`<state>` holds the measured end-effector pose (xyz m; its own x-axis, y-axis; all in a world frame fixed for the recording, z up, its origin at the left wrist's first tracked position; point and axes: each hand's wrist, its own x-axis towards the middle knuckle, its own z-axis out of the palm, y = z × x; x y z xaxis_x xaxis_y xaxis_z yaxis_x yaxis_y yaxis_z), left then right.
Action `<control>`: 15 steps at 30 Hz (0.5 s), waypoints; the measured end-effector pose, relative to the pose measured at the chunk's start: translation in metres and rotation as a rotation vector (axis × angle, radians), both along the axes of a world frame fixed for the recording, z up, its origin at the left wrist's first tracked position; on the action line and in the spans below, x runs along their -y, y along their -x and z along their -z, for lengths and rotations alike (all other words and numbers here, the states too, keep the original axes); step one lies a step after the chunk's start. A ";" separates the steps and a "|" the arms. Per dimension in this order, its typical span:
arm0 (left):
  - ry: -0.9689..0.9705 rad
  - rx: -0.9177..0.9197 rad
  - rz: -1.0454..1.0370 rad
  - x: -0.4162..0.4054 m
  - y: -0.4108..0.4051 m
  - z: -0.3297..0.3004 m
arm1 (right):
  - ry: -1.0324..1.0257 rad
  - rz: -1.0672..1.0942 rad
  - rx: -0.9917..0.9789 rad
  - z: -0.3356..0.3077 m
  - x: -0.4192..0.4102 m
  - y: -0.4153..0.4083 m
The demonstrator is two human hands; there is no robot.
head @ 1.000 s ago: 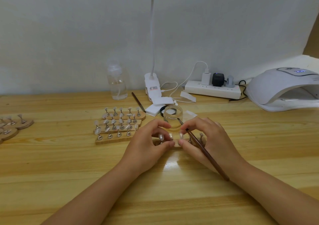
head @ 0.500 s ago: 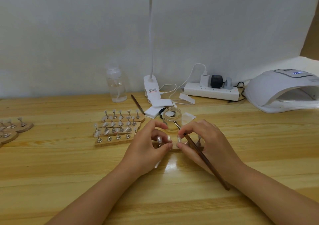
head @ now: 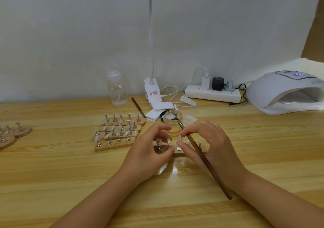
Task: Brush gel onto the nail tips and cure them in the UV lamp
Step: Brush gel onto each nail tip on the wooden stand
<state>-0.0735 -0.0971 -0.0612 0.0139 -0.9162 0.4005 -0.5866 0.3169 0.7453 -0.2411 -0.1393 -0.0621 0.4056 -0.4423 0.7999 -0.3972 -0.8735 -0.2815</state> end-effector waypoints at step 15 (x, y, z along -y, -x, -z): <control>0.280 -0.042 0.055 -0.005 0.004 -0.006 | -0.043 -0.013 0.113 -0.005 -0.007 -0.003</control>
